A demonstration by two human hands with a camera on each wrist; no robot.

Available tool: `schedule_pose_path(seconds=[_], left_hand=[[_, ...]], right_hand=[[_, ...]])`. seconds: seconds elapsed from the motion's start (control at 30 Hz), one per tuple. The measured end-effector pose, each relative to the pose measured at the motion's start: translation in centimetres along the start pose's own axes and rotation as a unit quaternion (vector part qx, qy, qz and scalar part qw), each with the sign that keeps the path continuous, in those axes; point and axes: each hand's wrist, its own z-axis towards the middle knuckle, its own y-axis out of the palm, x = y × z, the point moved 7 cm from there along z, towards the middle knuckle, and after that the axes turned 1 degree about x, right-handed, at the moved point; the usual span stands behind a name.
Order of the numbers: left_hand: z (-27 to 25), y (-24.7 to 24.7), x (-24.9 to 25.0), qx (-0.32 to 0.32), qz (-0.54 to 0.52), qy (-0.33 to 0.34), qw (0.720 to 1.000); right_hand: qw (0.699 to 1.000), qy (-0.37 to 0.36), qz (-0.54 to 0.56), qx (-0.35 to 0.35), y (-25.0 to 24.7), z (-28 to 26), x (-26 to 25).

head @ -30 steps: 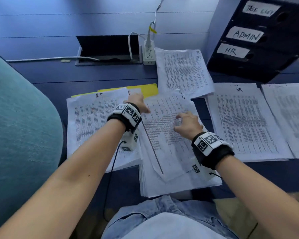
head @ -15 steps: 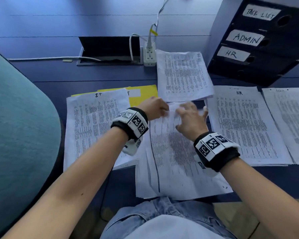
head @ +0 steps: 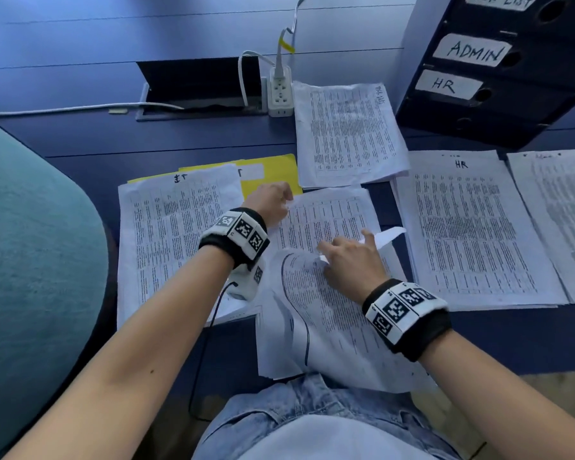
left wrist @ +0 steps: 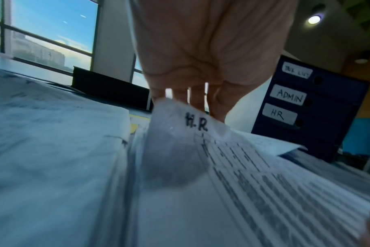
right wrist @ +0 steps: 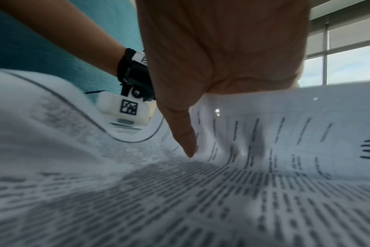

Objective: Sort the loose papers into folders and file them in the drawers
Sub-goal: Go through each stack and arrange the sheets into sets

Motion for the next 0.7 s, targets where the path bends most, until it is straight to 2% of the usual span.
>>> schedule_pose_path(seconds=[0.1,0.17,0.23,0.3,0.4,0.47,0.53,0.6,0.7], left_hand=[[-0.2,-1.0,-0.4,-0.033,-0.077,-0.023,0.996],[-0.3,-1.5,-1.1,-0.064,-0.169,-0.046,0.982],[-0.9,-1.6,-1.8,-0.09,-0.304,-0.083,0.945],[-1.6,-1.5,-2.2,-0.104,-0.372,-0.106,0.916],[-2.4,-1.3,-1.9,-0.125,-0.379,-0.098,0.912],[-2.8,-1.0,-1.7,-0.141,-0.37,-0.086,0.914],[-2.9,-0.9,-1.4,-0.16,-0.361,-0.051,0.917],[-2.8,-0.9,-0.9,-0.162,-0.383,-0.011,0.909],[-2.6,-1.8,-0.1,-0.113,-0.364,0.04,0.924]], right_hand=[[0.999,-0.006,-0.03,-0.016,1.1,-0.8,-0.7],[0.999,-0.002,-0.032,-0.032,1.8,-1.4,-0.8],[0.999,-0.003,-0.024,-0.045,1.9,-1.7,-0.8],[1.0,-0.001,0.015,-0.026,1.2,-1.4,-0.6],[0.994,0.008,0.093,0.065,-1.5,-0.1,-0.1],[0.983,0.006,0.111,0.146,-3.8,0.9,0.3],[0.974,0.008,0.119,0.191,-5.8,1.7,0.7],[0.979,0.001,0.113,0.172,-6.7,2.7,1.1],[0.99,-0.007,0.1,0.098,-6.9,3.8,1.4]])
